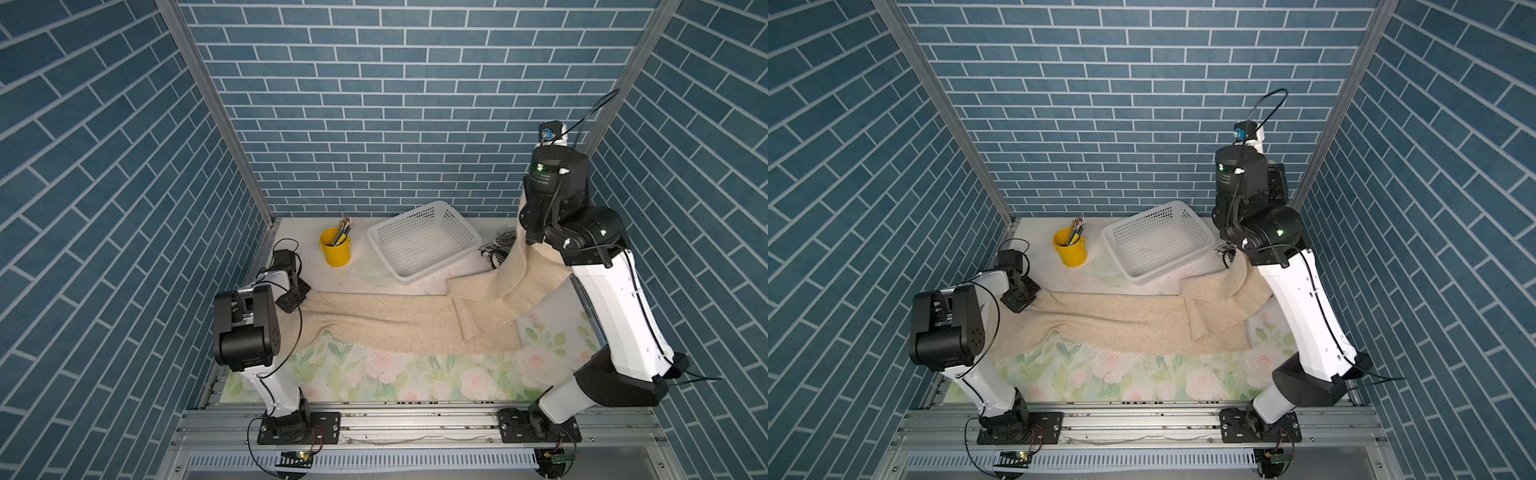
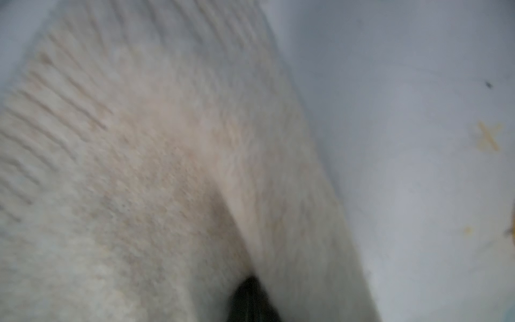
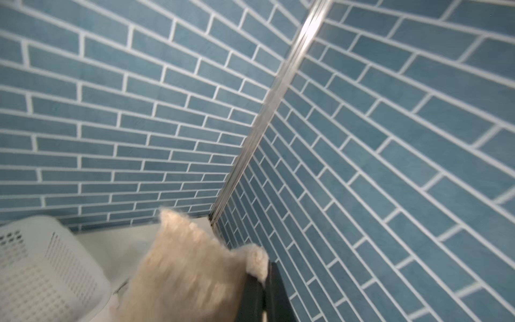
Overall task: Roll up the scarf and place it into the basket
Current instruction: Flatten out the scarf at the center of the board.
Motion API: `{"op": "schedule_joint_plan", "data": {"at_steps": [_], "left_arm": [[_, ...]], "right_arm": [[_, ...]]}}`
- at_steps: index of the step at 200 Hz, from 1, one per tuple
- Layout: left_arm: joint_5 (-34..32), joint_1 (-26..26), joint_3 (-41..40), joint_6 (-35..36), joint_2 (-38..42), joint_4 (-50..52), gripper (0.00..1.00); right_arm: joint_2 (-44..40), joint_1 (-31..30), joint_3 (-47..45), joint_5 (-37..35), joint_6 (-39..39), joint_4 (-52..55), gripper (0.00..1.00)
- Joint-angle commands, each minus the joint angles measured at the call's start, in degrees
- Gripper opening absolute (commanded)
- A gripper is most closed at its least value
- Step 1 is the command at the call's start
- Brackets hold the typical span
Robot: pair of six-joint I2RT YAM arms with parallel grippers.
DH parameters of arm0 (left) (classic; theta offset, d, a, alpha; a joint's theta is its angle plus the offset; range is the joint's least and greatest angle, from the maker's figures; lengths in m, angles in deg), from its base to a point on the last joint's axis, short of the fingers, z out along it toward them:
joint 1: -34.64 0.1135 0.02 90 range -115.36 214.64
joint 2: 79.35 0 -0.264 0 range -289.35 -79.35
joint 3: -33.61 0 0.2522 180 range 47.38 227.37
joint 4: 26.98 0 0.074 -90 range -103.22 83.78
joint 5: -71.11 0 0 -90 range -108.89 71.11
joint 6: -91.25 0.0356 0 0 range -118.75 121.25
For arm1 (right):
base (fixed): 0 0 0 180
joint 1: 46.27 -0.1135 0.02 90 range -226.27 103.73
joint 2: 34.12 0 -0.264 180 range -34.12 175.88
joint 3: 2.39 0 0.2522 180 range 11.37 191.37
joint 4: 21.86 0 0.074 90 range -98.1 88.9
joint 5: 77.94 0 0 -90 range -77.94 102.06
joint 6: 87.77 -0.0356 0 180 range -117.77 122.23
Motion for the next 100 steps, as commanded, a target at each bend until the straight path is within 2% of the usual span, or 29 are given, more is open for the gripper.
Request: {"op": "schedule_joint_plan", "data": {"at_steps": [1,16,37,59,84,100], "left_arm": [[-8.7,1.8,-1.3,0.1,0.9,6.7,0.0],[-8.3,1.8,-0.6,0.8,2.1,6.0,0.0],[1.9,0.8,-0.3,5.7,4.1,0.8,0.0],[2.3,-1.5,2.7,7.2,6.8,3.2,0.0],[5.1,-2.4,5.1,8.6,11.6,5.5,0.0],[10.2,-4.4,6.6,11.4,14.6,5.5,0.0]], "right_arm": [[0.1,1.9,-0.7,14.0,-10.4,9.8,0.0],[0.0,1.8,-1.5,21.5,-9.8,8.6,0.0],[-1.8,1.8,-5.1,35.0,-7.8,7.0,0.0],[-4.5,0.8,-8.5,49.9,-6.5,5.4,0.0],[-7.5,0.2,-10.1,51.4,-6.4,4.1,0.0],[-8.5,0.1,-10.4,54.8,-6.6,3.2,0.0]]}}
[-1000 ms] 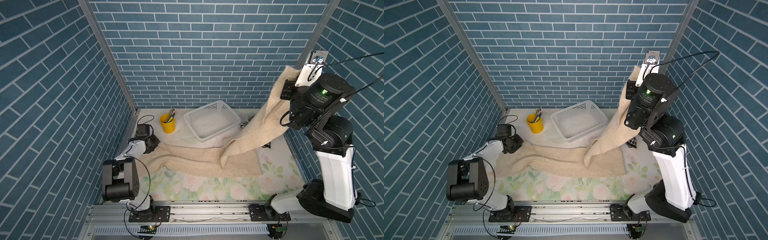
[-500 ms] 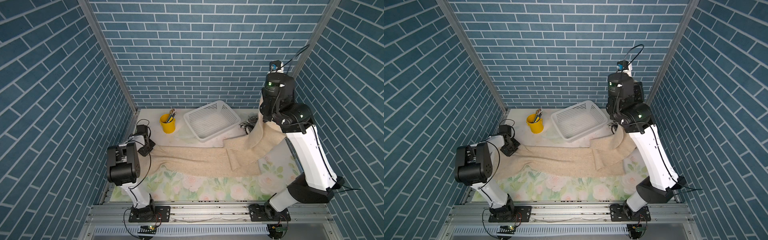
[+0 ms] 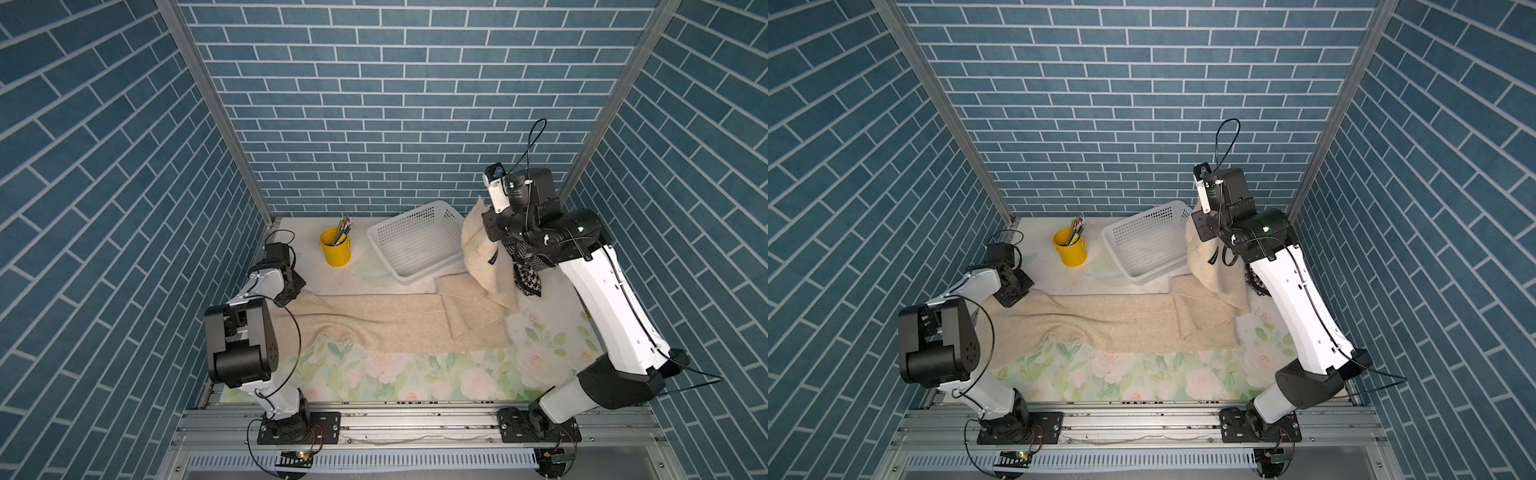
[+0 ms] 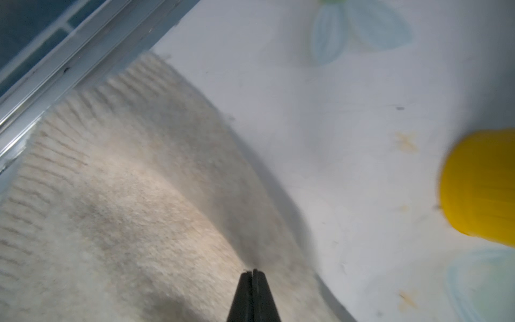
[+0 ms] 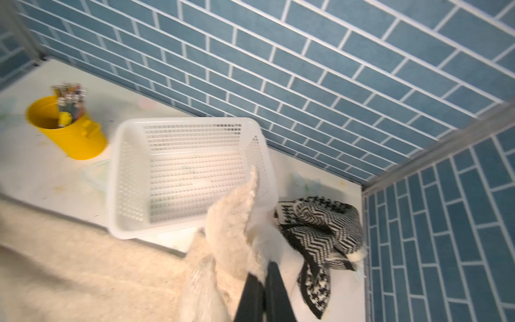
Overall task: Roll up the scarf and place it into the basket
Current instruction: Flatten out the scarf at the center of the board.
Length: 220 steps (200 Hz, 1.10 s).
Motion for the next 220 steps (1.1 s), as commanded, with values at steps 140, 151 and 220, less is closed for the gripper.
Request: {"op": "schedule_joint_plan", "data": {"at_steps": [140,151,220], "left_arm": [[38.0,-45.6,11.0,17.1,4.9,-31.0,1.0],[40.2,-45.6,10.2,16.9,4.4,-33.6,1.0],[56.4,-46.5,9.0,17.5,4.4,-41.4,0.93]], "right_arm": [[-13.9,-2.1,-19.9,28.1,-1.7,-10.4,0.0],[-14.7,-2.1,-21.3,29.8,-1.6,-10.9,0.0],[-16.4,-2.2,-26.6,33.5,-0.9,-12.3,0.0]]}}
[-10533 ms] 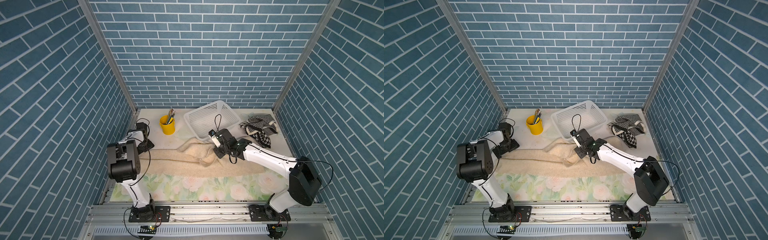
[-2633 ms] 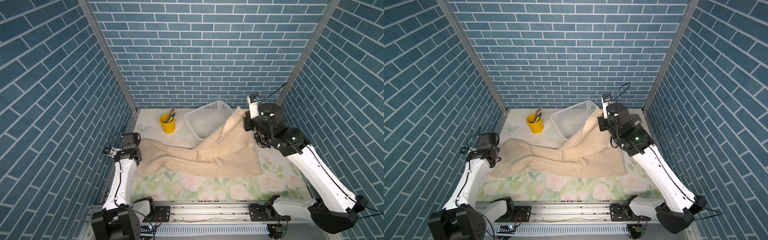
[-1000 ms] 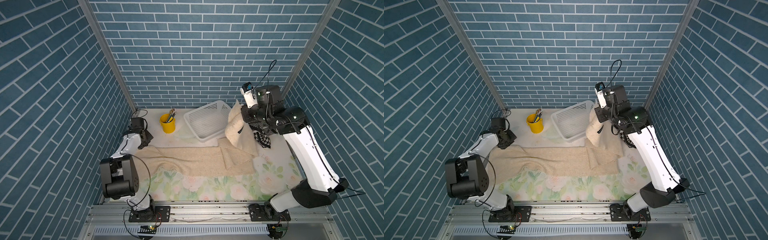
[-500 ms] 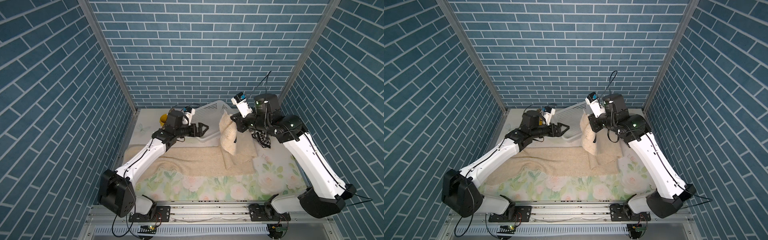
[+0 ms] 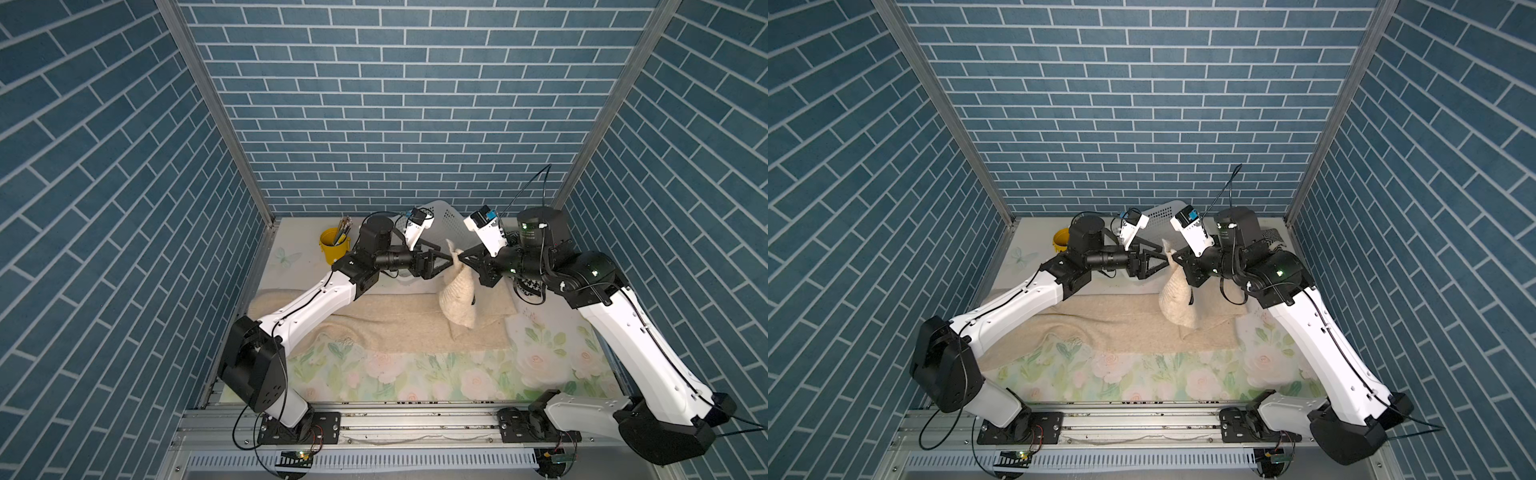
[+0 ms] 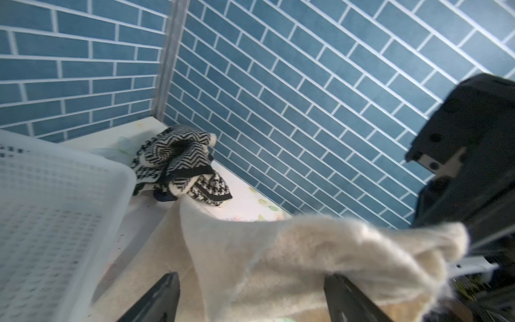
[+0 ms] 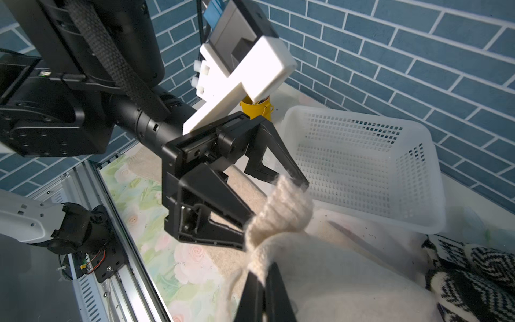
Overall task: Roll up the scarf and place it into the basket
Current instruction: Flatten out the scarf at the center of the board.
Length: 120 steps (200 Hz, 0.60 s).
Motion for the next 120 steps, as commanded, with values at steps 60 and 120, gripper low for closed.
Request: {"op": "schedule_joint_plan", "data": {"at_steps": [60,120], "left_arm": [[8.8,-0.6,-3.8,5.0,6.3,-2.2,0.7],[3.4,-0.5,4.2,4.8,-2.0,-0.1,0.0]], "right_arm": [[0.0,-0.3,-0.8,0.6,-0.4,-1.9,0.0],[-1.8,-0.3,-2.0,2.3,-1.3,-2.5,0.01]]}}
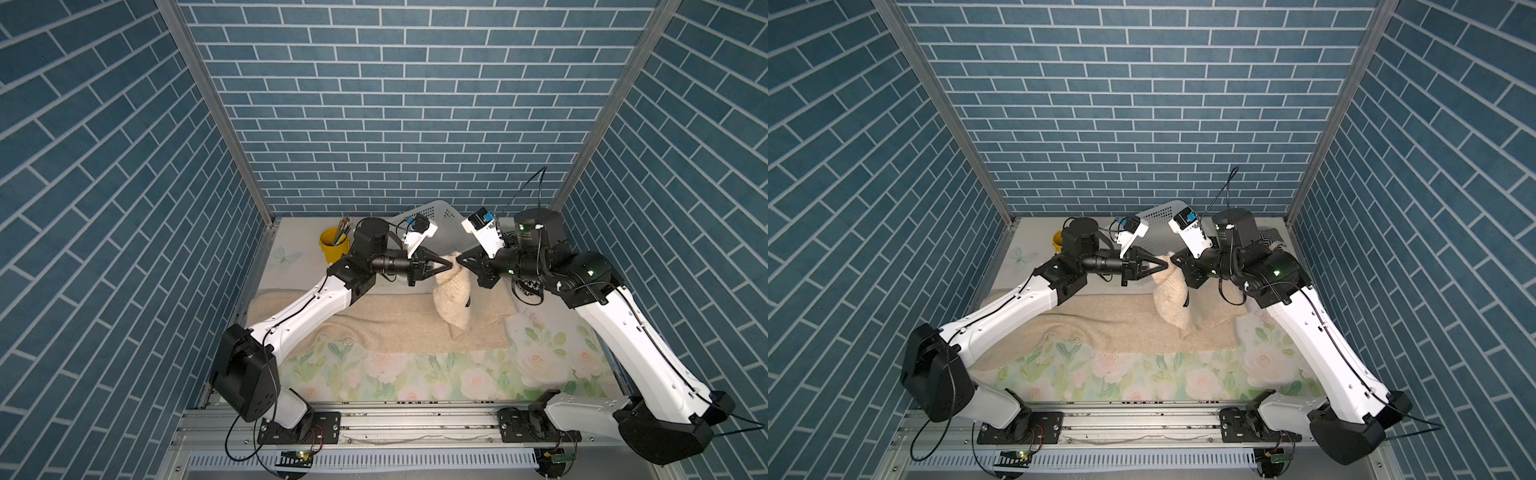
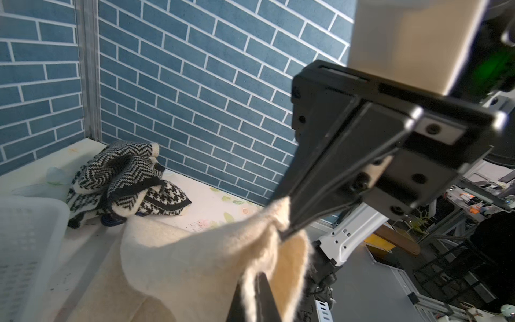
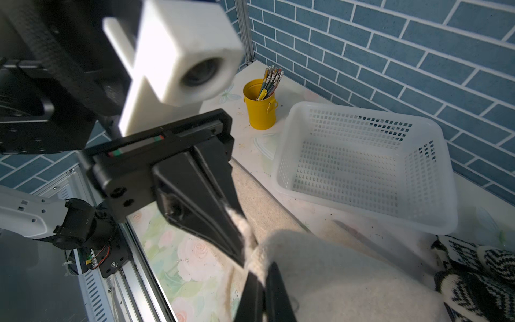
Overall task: Roll up the scarf and place it into the basket
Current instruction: Flatten out the scarf at the center of the board.
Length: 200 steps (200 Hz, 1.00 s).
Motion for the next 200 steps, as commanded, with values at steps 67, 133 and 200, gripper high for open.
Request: {"op": "schedule_joint_plan", "data": {"at_steps": [67,133,200], "left_arm": [[-12.8,-0.1,15.3,-1.0,-7.5,-5.5,0.0],[-7.4,0.0,16.8,4.3,-5.9,2.0,0.0],[-14.7,18.5,0.6,-3.4,19.4,-4.3,0.0]], "right_arm": [[-13.7,-0.4,-22.1,-12.3,-12.1,-10.3,0.77],[-19.0,-0.3,-26.9,-26.8,-11.1,-16.5,0.89],[-16.3,4.5,-28.4,-34.9,-14.7,-13.7,0.91]]}}
